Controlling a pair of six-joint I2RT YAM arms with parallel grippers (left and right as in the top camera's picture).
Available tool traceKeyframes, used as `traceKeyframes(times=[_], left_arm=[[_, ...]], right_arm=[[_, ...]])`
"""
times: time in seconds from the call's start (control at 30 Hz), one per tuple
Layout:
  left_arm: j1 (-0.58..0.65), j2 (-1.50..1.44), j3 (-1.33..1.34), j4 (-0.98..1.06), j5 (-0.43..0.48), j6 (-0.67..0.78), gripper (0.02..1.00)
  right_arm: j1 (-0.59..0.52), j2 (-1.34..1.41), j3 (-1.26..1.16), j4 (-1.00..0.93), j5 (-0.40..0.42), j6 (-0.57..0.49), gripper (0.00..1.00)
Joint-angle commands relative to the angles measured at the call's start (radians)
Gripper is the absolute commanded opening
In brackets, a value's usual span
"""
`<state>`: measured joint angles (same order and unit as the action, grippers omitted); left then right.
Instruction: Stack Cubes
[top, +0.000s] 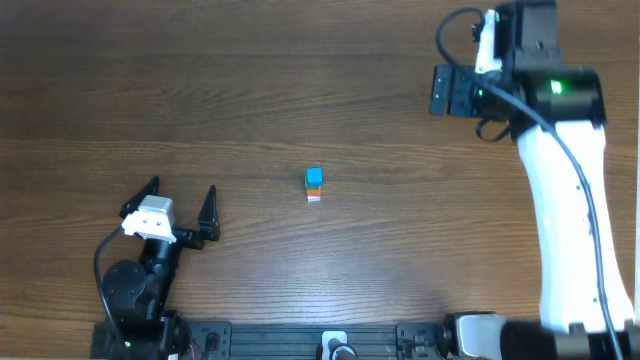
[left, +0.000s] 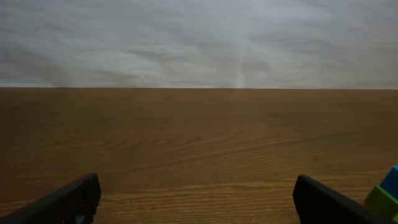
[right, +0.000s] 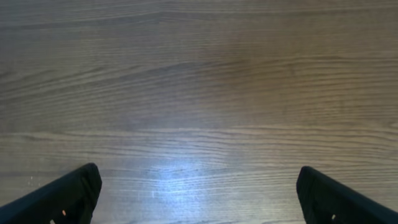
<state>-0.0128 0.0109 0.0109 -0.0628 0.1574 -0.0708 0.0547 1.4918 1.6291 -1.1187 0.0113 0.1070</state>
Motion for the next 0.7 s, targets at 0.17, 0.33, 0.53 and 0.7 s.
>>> traceKeyframes(times=[0.17,0.33,0.53,0.7], left_arm=[[0.005,-0.005,-0.005,0.0,-0.001,0.014,1.0],[0.005,-0.005,-0.005,0.0,-0.001,0.014,1.0],[0.005,-0.005,-0.005,0.0,-0.001,0.014,0.998],[0.005,-0.005,-0.005,0.0,-0.001,0.014,1.0]], right_arm=[[0.023,-0.397,-0.415,0.319,0.001,-0.019,0.993],[0.026,-0.589,-0.614,0.48,0.002,-0.019,0.993],[0.025,-0.843,-0.83,0.54,0.037,-0.019,0.993],[0.024,-1.055,-0.987,0.553,0.069,-0.019,0.991]])
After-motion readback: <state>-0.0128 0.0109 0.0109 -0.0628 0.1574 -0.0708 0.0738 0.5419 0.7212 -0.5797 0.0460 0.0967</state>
